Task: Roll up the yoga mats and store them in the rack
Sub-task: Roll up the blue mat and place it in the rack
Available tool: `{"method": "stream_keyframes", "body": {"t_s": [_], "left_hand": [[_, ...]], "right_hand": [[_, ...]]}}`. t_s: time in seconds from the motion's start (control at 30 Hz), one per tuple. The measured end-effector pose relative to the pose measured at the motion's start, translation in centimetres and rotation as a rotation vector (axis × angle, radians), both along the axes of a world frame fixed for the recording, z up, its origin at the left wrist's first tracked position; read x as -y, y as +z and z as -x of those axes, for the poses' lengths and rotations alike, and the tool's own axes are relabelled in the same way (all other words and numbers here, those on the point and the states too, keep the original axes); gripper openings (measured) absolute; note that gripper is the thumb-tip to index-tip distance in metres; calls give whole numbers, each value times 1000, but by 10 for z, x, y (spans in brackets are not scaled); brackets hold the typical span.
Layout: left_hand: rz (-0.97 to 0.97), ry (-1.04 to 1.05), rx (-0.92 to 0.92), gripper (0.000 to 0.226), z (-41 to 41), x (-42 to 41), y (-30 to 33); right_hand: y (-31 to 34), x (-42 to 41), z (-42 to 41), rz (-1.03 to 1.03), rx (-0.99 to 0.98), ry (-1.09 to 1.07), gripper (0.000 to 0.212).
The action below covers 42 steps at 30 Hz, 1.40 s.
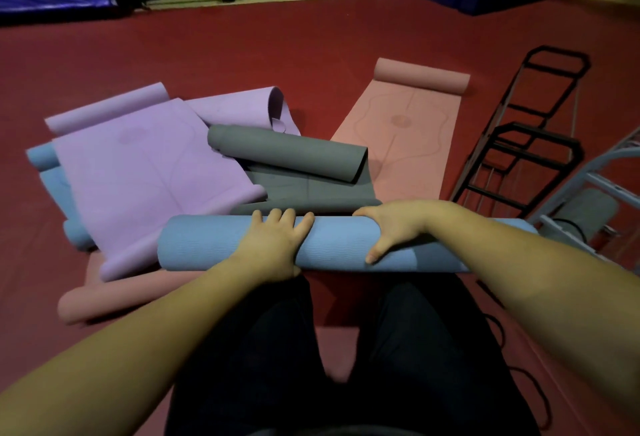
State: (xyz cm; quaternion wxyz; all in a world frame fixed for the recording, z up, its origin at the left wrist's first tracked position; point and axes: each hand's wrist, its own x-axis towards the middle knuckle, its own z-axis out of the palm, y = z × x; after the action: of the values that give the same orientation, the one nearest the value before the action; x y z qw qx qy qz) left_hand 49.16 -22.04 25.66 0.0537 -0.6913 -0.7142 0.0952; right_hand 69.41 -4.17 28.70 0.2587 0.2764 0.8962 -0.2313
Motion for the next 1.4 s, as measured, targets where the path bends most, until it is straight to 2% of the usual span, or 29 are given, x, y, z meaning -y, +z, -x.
{"method": "stream_keyframes", "body": {"t_s": [0.13,0.23,0.37,0.53,0.6,0.67,0.73,0.87,0.97,1.07,1.13,1.2,1.3,1.33,1.4], "left_hand": [[73,-60,87,95,-1,10,20],[168,-74,163,92,0,12,24],[323,-25,294,87,7,-6,28],[614,98,527,96,23,-42,39],[710,135,620,94,27,-54,41],[768,166,693,90,28,-64,40],[812,195,745,87,29,-73,37],[866,231,804,80,28,-82,34],[832,240,838,80,30,-79,31],[727,237,886,90,37,-73,27],[586,157,855,94,39,-66,24],[384,33,734,96,37,-54,19],[35,-166,329,103,27,-25,-4],[-37,-195,184,109,24,-16,-16],[-49,-157,37,123,18,-8,-30]], "right_hand": [[6,1,-6,107,70,17,117],[6,1,-4,212,146,2,106],[-1,-3,-5,294,124,-74,106],[20,9,-14,66,-19,-79,75],[22,22,-20,-55,-52,-14,83],[14,40,-26,-233,-35,58,107],[-1,57,-30,-414,-40,44,121],[-24,74,-31,-614,-77,-8,122],[-29,67,-30,-631,-104,1,118],[-32,57,-27,-589,-128,8,113],[-32,51,-24,-554,-123,9,112],[-32,43,-22,-509,-126,4,112],[-28,31,-19,-424,-128,1,111],[-26,27,-17,-400,-119,2,111],[-23,23,-12,-362,-95,-2,111]]}}
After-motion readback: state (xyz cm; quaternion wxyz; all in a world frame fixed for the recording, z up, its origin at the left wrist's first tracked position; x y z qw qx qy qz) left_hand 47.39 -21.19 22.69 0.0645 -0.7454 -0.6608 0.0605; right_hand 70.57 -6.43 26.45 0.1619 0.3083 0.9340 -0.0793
